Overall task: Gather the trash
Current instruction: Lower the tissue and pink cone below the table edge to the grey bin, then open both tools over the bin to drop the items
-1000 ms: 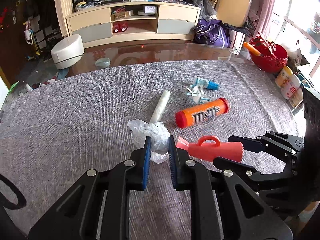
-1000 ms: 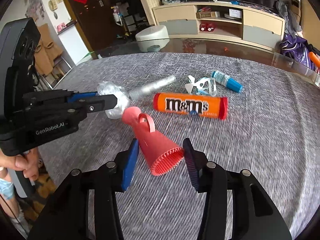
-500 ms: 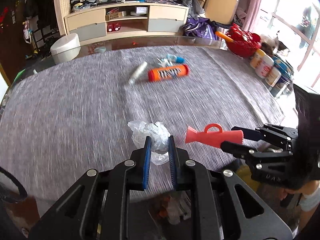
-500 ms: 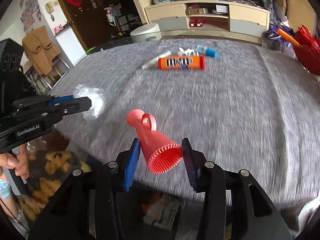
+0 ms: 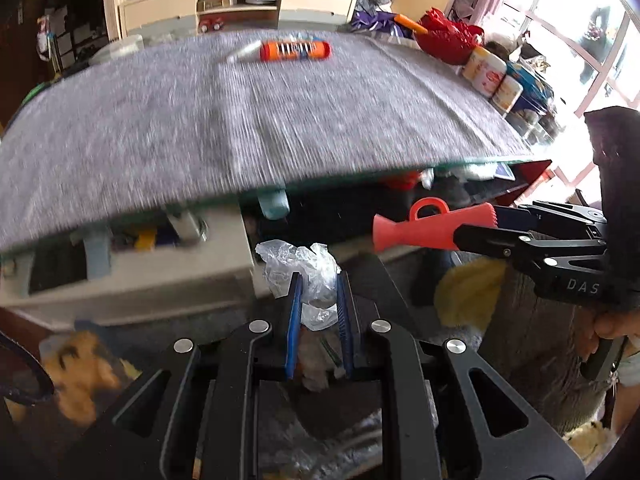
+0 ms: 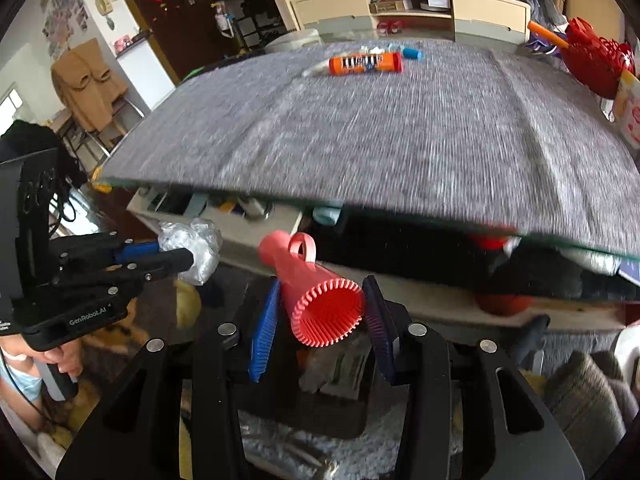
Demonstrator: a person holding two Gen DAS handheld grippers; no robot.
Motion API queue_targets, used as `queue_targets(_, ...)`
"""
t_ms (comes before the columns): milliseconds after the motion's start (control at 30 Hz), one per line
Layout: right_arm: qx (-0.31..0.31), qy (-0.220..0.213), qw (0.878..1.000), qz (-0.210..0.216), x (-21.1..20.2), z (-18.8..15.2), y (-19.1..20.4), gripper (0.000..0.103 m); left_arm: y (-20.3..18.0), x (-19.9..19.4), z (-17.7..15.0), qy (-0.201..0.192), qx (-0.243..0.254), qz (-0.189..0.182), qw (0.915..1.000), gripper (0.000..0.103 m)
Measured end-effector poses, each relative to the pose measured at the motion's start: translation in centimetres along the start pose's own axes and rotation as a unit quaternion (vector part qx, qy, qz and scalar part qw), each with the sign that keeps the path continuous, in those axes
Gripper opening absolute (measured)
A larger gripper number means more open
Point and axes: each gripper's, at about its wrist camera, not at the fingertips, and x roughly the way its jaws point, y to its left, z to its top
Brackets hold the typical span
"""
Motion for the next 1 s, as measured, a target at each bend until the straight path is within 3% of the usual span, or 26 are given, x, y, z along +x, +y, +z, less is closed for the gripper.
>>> queue_targets(267, 0.02, 0.047, 0.998, -0.021, 3.3, -4.1, 0.0, 0.042, -1.0, 2.9, -4.7, 0.051, -0.002, -0.007, 0.9987, 0.015)
queue_targets(600, 0.023, 0.079, 0.996, -0.031, 6.1, -6.5, 0.6, 0.043, -1.2, 5.7, -6.9, 0.097, -0.011, -0.009, 0.9952, 0.018)
queue_targets(700, 0.026, 0.083, 0.996, -0.031, 6.4, -6.5, 0.5, 0.044, -0.9, 6.0, -7.0, 0.102, -0.017, -0.009, 0.9946, 0.033)
queue_targets(800, 0.039, 0.076, 0.996, -0.037, 6.2, -6.1, 0.0, 0.058, -0.7, 6.0, -6.8, 0.102, -0.019, -0.004, 0.9946, 0.042)
queue_targets(933, 0.054, 0.064, 0.995, -0.048, 5.6, -5.6, -1.0, 0.064, -0.3, 5.7, -6.6, 0.098, -0.02, 0.003, 0.9949, 0.055)
queue_targets(1000, 0.063, 0.06, 0.995, -0.051, 5.3, -5.3, -1.3, 0.073, -0.2, 5.5, -6.5, 0.095, -0.017, 0.002, 0.9953, 0.062)
